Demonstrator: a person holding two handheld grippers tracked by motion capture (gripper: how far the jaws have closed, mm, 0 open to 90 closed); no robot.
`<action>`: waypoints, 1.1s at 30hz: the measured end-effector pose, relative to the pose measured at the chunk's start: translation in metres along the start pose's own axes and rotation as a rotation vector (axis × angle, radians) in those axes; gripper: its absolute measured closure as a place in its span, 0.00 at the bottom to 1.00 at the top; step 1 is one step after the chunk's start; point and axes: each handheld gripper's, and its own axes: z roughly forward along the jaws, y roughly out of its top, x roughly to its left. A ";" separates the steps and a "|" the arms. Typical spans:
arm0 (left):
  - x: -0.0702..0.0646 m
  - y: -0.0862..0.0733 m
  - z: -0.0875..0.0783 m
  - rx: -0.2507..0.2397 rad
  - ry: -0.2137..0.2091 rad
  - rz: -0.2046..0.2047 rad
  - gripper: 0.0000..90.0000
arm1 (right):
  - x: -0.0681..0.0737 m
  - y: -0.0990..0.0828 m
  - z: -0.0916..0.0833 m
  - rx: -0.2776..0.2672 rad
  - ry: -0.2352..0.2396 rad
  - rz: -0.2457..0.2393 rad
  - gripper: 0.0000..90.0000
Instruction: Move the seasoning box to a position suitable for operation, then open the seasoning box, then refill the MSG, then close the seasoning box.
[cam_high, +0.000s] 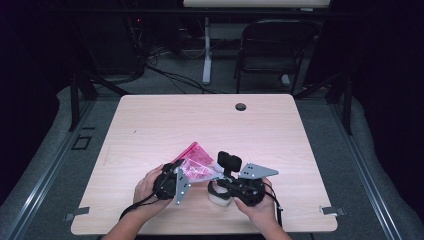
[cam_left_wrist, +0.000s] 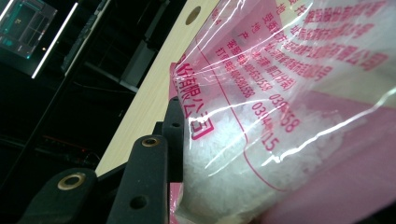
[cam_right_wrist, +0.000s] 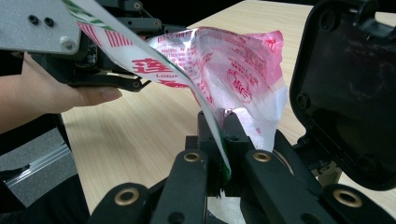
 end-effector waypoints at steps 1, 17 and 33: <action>0.000 0.000 0.000 -0.001 0.000 -0.001 0.76 | 0.000 0.000 0.000 -0.002 0.001 0.000 0.99; 0.002 -0.002 -0.002 -0.002 -0.017 -0.045 0.76 | 0.003 0.007 -0.001 -0.022 0.008 -0.006 0.99; 0.001 -0.007 0.002 -0.007 -0.070 -0.107 0.77 | 0.003 0.011 -0.002 -0.033 0.007 -0.008 0.99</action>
